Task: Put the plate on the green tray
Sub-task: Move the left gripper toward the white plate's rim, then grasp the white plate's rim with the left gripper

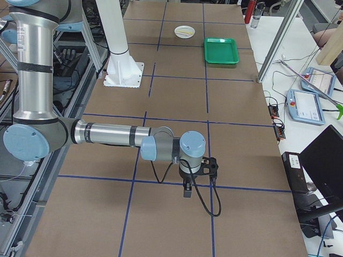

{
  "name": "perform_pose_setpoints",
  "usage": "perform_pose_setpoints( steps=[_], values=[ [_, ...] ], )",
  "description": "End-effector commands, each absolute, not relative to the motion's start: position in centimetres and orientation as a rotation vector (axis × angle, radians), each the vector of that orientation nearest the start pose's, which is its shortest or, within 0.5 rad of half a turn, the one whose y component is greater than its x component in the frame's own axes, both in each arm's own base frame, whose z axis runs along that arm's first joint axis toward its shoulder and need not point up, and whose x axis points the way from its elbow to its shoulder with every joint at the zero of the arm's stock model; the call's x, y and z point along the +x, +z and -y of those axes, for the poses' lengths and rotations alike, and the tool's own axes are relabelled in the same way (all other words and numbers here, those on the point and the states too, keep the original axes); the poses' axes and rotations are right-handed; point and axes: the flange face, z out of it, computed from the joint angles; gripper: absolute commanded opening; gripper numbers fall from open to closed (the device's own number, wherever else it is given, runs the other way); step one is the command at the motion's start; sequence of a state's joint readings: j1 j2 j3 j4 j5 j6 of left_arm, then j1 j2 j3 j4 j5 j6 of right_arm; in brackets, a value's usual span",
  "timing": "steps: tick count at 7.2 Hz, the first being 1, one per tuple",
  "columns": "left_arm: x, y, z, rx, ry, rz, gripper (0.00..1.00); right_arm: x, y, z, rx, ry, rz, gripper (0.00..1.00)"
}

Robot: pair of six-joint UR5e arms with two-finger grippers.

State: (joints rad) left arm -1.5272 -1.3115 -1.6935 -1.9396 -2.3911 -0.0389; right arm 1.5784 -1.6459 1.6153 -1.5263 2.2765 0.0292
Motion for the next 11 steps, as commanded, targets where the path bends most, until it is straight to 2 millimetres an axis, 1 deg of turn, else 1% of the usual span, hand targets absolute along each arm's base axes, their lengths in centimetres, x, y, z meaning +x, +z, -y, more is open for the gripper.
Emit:
perform_pose_setpoints(
  steps=[1,2,3,4,5,6,7,8,9,10,11],
  values=[
    [3.5,65.9,41.6,0.159,0.103,-0.877,1.0,7.2,67.3,46.0,0.006,0.03,0.706,1.0],
    [7.2,66.8,43.2,0.147,0.131,-0.904,1.0,7.2,67.3,46.0,0.006,0.03,0.706,1.0],
    [10.4,67.0,45.8,0.095,0.088,-0.918,1.0,7.2,67.3,46.0,0.006,0.03,0.706,1.0],
    [14.2,66.2,46.4,0.044,0.079,-0.924,1.0,7.2,67.3,46.0,0.006,0.03,0.706,1.0],
    [15.5,66.4,46.6,0.031,0.097,-0.924,1.0,7.2,67.3,46.0,0.006,0.03,0.706,1.0],
    [16.8,66.4,46.3,0.018,0.119,-0.925,0.98,7.2,67.3,46.0,0.006,0.03,0.706,1.0],
    [17.6,66.9,46.1,0.004,0.13,-0.92,0.9,7.2,67.3,46.0,0.006,0.03,0.706,1.0],
    [17.8,67.5,46.0,-0.007,0.131,-0.914,0.84,7.2,67.3,46.0,0.006,0.03,0.706,1.0],
    [17.7,68.5,45.8,-0.022,0.125,-0.906,0.75,7.2,67.3,46.0,0.006,0.03,0.706,1.0],
    [17.7,68.5,45.8,-0.022,0.125,-0.906,0.41,7.2,67.3,46.0,0.006,0.03,0.706,1.0],
    [17.7,68.4,45.8,-0.02,0.127,-0.907,0.0,7.2,67.3,46.0,0.006,0.03,0.706,1.0]
  ],
)
